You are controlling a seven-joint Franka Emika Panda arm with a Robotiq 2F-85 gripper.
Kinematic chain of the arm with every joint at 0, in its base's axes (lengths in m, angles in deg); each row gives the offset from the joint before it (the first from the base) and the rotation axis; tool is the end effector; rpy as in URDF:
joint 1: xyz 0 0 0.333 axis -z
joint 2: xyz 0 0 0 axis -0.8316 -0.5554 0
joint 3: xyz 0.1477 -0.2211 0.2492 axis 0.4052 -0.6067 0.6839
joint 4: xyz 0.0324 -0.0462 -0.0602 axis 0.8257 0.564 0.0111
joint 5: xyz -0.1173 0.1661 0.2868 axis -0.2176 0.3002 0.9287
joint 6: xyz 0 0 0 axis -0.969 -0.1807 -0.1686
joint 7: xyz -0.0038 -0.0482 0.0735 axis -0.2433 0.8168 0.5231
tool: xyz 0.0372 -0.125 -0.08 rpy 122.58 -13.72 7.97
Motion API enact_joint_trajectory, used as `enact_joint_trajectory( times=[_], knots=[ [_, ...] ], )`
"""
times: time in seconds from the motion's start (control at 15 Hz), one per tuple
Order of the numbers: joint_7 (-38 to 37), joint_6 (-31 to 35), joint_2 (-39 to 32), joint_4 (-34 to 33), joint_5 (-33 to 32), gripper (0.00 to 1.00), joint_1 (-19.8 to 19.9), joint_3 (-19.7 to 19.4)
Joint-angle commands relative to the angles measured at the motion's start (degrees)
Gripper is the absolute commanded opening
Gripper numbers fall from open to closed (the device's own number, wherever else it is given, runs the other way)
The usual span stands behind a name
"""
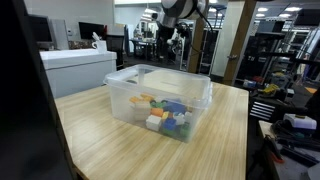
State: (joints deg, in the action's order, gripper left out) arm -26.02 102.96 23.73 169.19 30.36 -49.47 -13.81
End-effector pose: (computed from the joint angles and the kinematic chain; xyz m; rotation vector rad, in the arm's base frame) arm 0.6455 -0.2099 0.4014 2.7469 0.9429 0.3427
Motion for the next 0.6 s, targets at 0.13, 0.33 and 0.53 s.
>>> enact_joint_trajectory(
  times=[0.13,0.33,0.53],
  knots=[
    [-24.82,-3.80,-5.64,-9.63,-4.56,1.00,-8.18,-6.68],
    [-37.42,-2.35,-1.69,-4.03,-12.86,1.00,-5.22,-4.53],
    [-49.46,-2.27,1.31,0.97,-19.21,1.00,-4.26,-5.88]
  ],
)
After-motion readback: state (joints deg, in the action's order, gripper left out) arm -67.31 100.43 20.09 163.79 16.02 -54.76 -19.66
